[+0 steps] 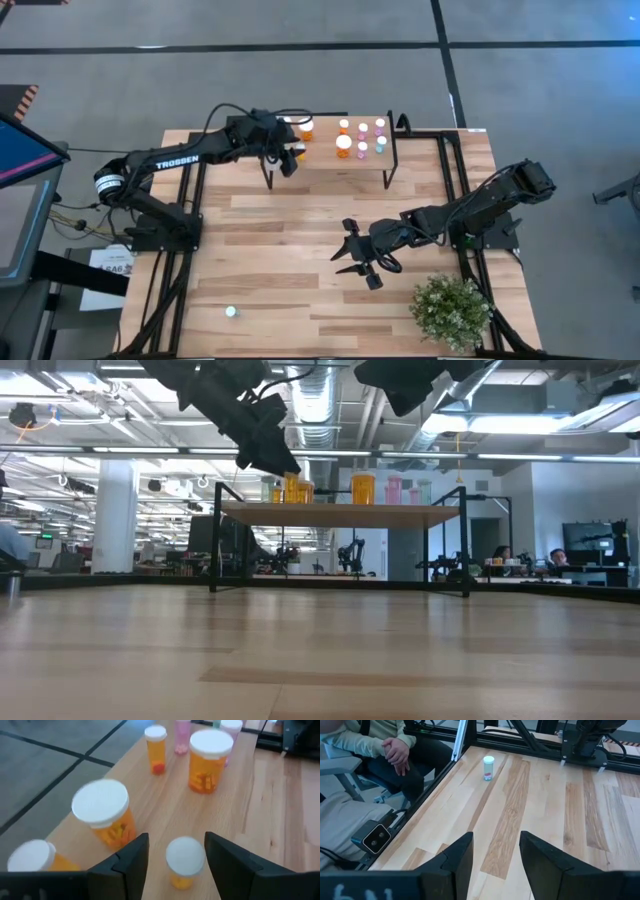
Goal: Pick and place medicine bottles onto shelf by color
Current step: Put the small orange pill bottle on the shelf, then put the green pill bottle on the shelf
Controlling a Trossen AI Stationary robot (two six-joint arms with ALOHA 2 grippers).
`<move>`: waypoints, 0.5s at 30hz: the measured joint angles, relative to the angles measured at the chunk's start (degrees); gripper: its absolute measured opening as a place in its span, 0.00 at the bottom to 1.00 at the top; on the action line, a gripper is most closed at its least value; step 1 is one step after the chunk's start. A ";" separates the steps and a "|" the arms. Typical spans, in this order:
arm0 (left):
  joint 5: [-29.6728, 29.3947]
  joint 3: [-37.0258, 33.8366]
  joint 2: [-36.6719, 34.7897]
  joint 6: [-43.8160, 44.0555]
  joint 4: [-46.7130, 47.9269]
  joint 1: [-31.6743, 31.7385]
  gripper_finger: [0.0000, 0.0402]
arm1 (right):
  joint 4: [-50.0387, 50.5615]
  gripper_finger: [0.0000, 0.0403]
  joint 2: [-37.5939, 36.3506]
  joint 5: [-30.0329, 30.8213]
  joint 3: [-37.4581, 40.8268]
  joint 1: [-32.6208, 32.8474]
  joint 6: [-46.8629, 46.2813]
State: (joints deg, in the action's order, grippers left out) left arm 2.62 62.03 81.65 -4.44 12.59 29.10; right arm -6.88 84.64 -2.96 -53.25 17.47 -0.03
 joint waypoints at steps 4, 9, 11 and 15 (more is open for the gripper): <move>-0.03 1.37 0.00 0.19 0.21 -0.53 0.45 | 0.00 0.45 0.00 -0.02 0.00 0.00 -0.02; -0.55 2.57 -0.02 0.21 1.41 -0.68 0.45 | 0.02 0.46 0.00 -0.02 0.00 0.15 -0.04; -0.91 3.11 -0.11 0.21 2.33 -0.68 0.45 | 0.00 0.46 0.00 -0.02 0.00 0.15 -0.13; -2.40 3.24 -1.69 -0.38 3.15 -0.65 0.45 | 0.04 0.46 0.00 -0.02 0.00 0.15 -0.13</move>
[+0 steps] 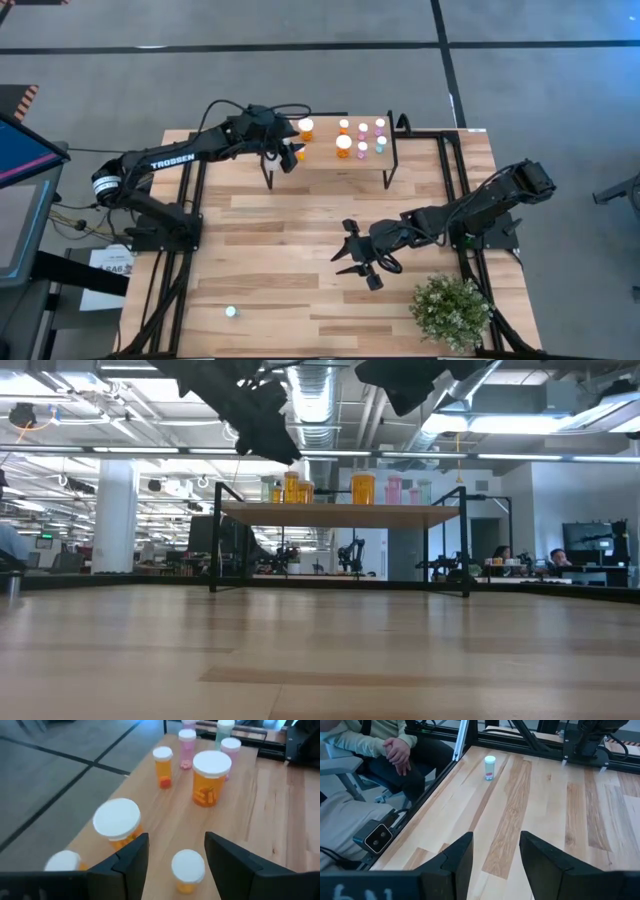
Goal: Pick and place medicine bottles onto shelf by color
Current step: Put the green pill bottle on the shelf
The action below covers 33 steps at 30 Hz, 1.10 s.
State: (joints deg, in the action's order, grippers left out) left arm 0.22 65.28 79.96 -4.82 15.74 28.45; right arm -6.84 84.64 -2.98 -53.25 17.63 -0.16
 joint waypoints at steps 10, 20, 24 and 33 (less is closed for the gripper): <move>0.66 -3.29 -12.09 -0.11 0.54 -5.07 0.45 | 0.62 0.46 0.00 0.00 0.02 0.10 -0.09; -7.75 -20.95 -31.17 5.73 -9.05 -22.28 0.45 | 0.27 0.45 0.00 0.00 0.02 0.35 -0.28; -9.35 -29.29 -35.57 7.46 -16.69 -30.21 0.45 | 0.13 0.45 0.00 0.00 0.02 0.33 -0.28; -14.60 -38.79 -36.74 11.97 -21.20 -43.01 0.45 | -0.05 0.46 0.00 0.00 0.02 0.35 -0.31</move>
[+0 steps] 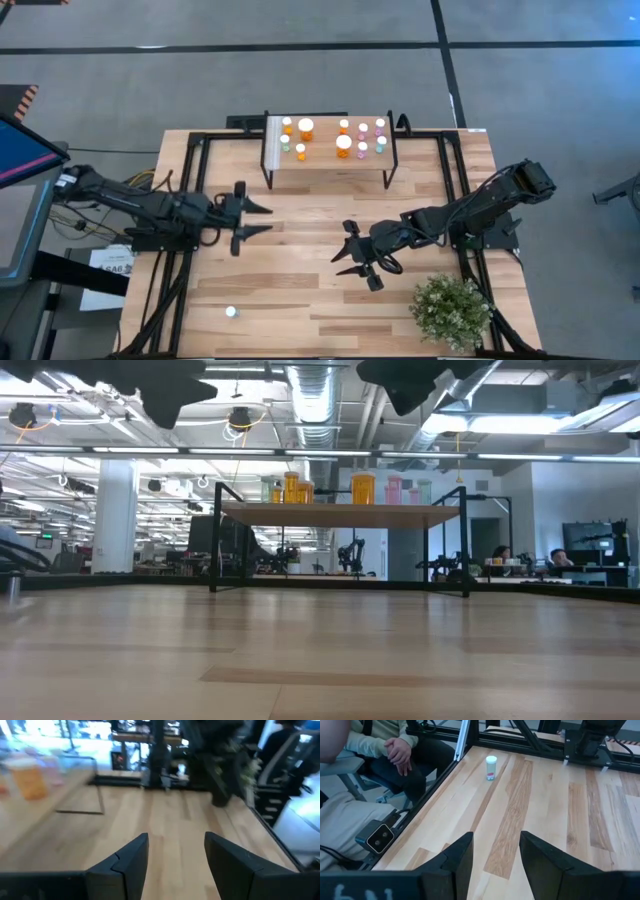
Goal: Pick and place medicine bottles onto shelf by color
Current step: Put the green pill bottle on the shelf
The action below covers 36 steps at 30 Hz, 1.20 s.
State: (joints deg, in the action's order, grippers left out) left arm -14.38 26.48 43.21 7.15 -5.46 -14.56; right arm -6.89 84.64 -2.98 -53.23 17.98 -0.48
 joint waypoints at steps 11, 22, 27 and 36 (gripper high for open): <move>-2.41 -0.68 2.52 6.16 2.77 -12.16 0.45 | -0.14 0.45 0.00 0.00 0.00 0.00 -0.80; -18.68 -0.68 6.20 22.55 10.15 -31.11 0.40 | -0.05 0.46 0.00 -0.02 0.00 0.00 -1.06; -23.07 -0.68 9.98 30.84 8.68 -37.49 0.38 | -0.03 0.46 0.00 -0.01 0.00 0.00 -1.08; -25.38 -0.66 19.05 48.63 8.47 -43.56 0.41 | 0.17 0.47 0.00 -0.03 0.00 0.00 -0.63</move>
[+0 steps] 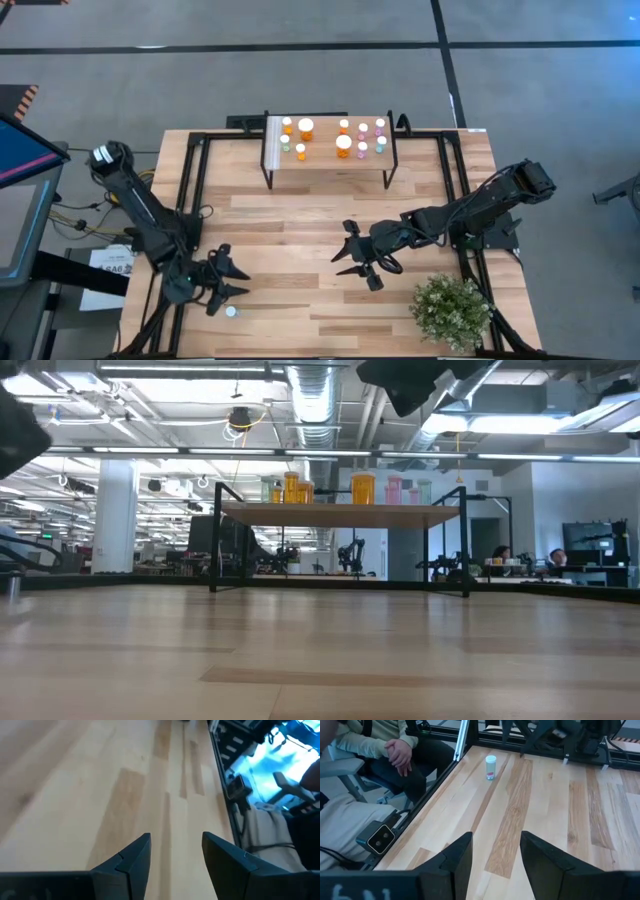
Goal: Pick and place medicine bottles onto shelf by color
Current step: Put the green pill bottle on the shelf
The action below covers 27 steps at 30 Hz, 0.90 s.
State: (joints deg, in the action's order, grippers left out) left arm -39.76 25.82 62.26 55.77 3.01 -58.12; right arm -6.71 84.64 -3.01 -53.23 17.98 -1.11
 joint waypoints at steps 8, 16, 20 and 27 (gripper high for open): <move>-5.18 4.42 5.84 8.02 4.27 -6.60 0.41 | 0.71 0.47 0.00 -0.01 0.00 0.00 0.03; -14.53 10.34 13.58 6.08 7.47 -10.00 0.41 | 0.25 0.47 0.00 -0.01 -0.02 0.00 0.03; -18.75 11.08 16.96 3.51 7.74 -10.76 0.41 | -1.63 0.47 0.00 -0.01 -0.02 0.00 0.03; -33.94 11.10 15.90 4.77 17.72 -12.03 0.41 | -6.17 0.48 0.00 -0.01 -0.04 0.00 2.04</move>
State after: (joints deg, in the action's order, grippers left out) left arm -73.70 36.93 78.16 60.54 20.72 -70.15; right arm -12.88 84.64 -3.03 -53.28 17.98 0.93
